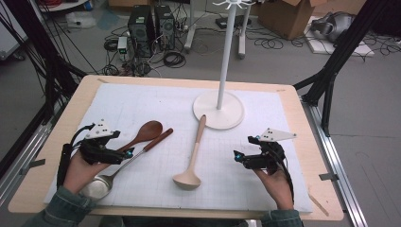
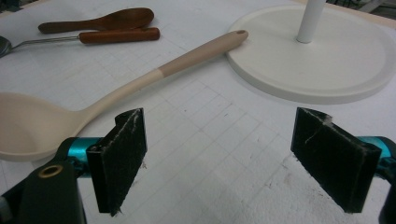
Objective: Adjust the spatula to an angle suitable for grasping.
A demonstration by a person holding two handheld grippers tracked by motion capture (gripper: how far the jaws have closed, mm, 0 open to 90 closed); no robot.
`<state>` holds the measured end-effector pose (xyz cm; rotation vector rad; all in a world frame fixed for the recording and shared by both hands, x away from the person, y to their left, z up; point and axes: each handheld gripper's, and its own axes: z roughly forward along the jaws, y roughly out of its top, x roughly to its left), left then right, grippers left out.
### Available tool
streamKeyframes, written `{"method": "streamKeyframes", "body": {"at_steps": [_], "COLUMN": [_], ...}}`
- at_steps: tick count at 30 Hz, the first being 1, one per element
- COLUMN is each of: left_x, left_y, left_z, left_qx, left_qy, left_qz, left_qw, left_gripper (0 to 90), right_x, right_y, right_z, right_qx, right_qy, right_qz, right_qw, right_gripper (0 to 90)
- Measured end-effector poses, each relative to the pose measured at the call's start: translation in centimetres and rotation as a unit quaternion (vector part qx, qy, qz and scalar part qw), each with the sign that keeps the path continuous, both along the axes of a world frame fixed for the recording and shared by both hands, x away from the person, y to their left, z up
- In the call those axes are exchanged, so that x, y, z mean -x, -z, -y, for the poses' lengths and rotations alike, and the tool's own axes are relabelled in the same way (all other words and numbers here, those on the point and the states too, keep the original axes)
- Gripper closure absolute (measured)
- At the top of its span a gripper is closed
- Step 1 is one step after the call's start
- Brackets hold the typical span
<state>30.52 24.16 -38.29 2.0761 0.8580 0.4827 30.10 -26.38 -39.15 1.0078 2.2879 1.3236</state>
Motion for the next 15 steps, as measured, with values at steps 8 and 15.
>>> {"method": "streamKeyframes", "body": {"at_steps": [8,15], "left_x": [-0.05,0.09], "left_y": [0.07,-0.08], "left_z": [-0.13,0.08], "left_qx": [-0.002,0.000], "left_qy": [-0.001,0.004], "left_qz": [-0.001,0.001], "left_qw": [1.0000,1.0000], "left_gripper": [17.5,18.4], "right_x": [-0.17,0.04], "right_y": [0.07,-0.21], "right_z": [0.07,0.09], "right_qx": [0.000,0.001], "right_qy": [-0.002,-0.001], "right_qz": [0.000,0.008], "right_qw": [1.0000,1.0000], "right_gripper": [17.4,17.4]}}
